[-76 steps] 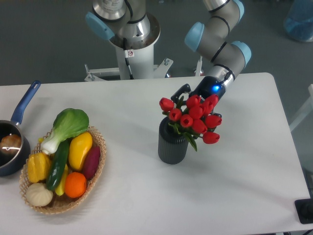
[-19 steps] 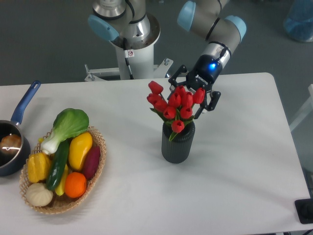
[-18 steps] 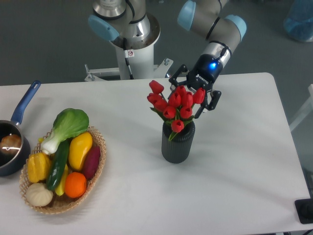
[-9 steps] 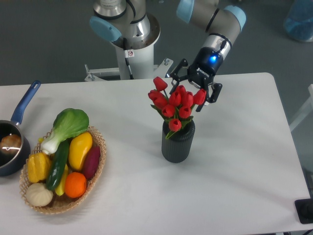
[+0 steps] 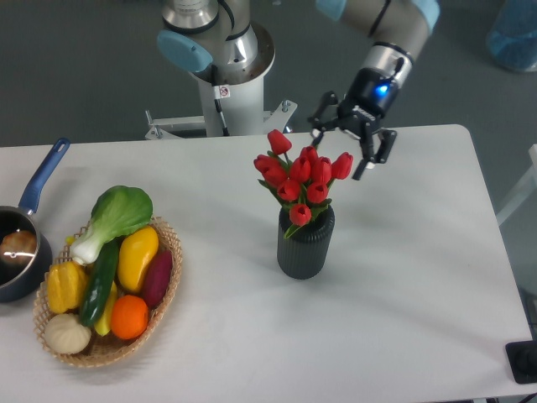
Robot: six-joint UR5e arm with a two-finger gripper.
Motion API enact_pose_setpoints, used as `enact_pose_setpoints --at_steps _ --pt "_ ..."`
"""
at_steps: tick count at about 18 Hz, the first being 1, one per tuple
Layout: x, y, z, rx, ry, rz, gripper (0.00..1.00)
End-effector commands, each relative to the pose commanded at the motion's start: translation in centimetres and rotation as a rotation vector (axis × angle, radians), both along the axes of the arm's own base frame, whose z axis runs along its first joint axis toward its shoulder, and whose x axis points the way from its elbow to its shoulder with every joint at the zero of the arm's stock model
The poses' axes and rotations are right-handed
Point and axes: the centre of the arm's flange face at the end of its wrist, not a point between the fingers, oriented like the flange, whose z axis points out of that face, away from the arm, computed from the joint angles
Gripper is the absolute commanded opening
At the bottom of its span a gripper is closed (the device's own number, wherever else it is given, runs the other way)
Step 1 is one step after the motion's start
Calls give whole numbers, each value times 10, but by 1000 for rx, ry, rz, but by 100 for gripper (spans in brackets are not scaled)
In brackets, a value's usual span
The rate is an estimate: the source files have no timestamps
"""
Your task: Insert the flowers into the vase
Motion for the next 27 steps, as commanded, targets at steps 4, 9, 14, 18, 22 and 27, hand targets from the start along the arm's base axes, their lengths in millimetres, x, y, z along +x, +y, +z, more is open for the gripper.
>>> enact_pose_setpoints --at_steps 4,9,14,18,22,27 --pt "-29 3 18 1 55 -8 100" --pt "-65 7 48 -1 138 -14 100" --pt "-78 30 51 -111 364 -104 100" --pt "-90 50 51 -298 474 -170 100" --pt "-82 86 50 -536 551 -266 100" --pt "-94 110 34 -768 594 -347 100"
